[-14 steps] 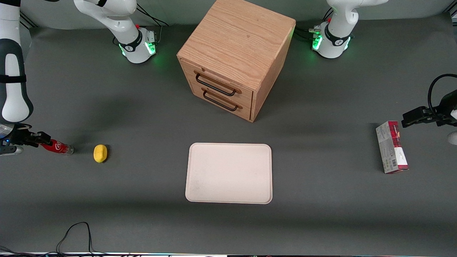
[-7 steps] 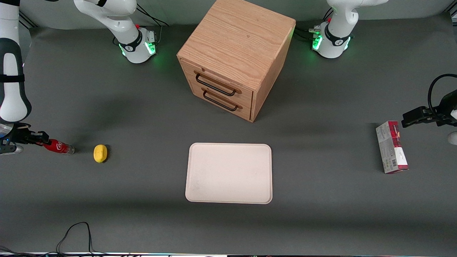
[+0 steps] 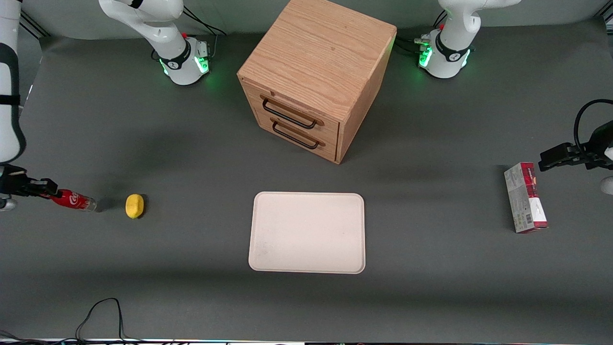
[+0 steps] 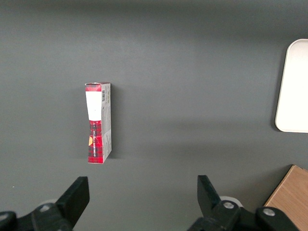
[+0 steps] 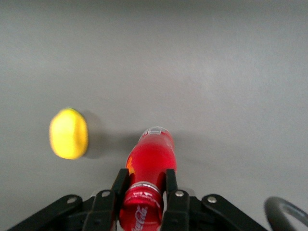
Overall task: Place coke bottle on tray
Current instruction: 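Lift the red bottle and carry it toward the white tray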
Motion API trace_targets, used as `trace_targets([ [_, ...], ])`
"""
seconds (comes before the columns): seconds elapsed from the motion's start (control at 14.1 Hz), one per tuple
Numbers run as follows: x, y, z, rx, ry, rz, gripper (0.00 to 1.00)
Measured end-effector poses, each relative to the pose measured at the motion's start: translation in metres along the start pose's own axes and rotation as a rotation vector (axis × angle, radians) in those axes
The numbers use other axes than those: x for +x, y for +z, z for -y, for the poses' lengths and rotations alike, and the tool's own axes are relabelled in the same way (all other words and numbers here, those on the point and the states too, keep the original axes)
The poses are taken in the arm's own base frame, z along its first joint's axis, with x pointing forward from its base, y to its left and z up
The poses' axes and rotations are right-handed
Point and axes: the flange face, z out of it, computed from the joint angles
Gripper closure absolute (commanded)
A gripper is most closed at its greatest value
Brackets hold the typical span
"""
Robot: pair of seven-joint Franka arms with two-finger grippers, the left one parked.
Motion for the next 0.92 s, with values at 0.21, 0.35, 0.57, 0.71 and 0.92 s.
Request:
trace_targets([
  [0.21, 0.028, -0.062, 0.031, 0.02, 0.003, -0.021, 1.0],
  [0.35, 0.042, -0.102, 0.05, 0.026, 0.008, -0.038, 1.0],
  [0.57, 0.065, -0.147, 0.102, 0.004, 0.019, -0.027, 1.0],
  [0.71, 0.08, -0.171, 0.166, -0.016, 0.06, -0.013, 1.0],
  [0.92, 0.092, -0.187, 0.269, -0.003, 0.156, -0.008, 1.0],
])
